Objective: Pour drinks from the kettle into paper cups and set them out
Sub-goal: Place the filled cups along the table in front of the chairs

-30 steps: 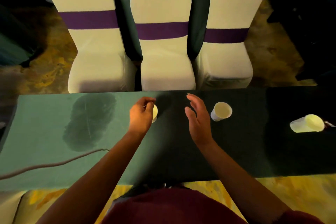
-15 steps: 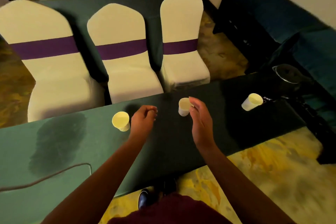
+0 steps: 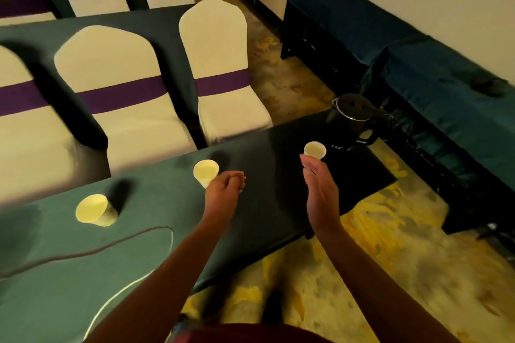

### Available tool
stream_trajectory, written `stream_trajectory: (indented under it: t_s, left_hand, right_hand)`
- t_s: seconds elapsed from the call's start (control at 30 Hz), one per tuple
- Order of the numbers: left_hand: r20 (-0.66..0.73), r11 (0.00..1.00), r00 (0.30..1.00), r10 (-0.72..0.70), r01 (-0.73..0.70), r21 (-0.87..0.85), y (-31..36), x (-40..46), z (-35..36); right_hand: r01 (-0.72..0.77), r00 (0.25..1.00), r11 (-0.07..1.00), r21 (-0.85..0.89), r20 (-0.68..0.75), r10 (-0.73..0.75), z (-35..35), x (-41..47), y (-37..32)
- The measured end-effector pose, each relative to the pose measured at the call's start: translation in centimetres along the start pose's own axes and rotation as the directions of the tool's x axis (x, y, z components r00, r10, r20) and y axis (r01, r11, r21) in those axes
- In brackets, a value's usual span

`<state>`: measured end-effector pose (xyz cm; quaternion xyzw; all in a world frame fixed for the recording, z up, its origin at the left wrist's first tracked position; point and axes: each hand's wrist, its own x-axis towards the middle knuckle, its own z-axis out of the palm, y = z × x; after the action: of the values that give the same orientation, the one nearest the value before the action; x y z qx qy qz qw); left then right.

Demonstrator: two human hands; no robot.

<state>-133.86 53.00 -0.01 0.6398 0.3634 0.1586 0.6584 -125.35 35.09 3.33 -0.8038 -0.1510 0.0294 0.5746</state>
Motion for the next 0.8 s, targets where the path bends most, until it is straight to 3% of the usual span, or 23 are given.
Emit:
stream_trajectory:
  t_s: [0.3, 0.8]
  left_hand:
    - [0.022, 0.998, 0.998, -0.057, 0.057, 0.005, -1.6, 2.7, 9.3]
    - [0.049, 0.973, 0.987, -0.15, 0.139, 0.182, -4.5, 11.9, 15.1]
  right_hand:
    - [-0.043, 0.997, 0.999, -0.017, -0.057, 0.042, -7.8, 5.9, 5.4]
    - [-0.243, 0.963, 0.966, 0.093, -0.093, 0.251, -6.2, 14.6, 14.5]
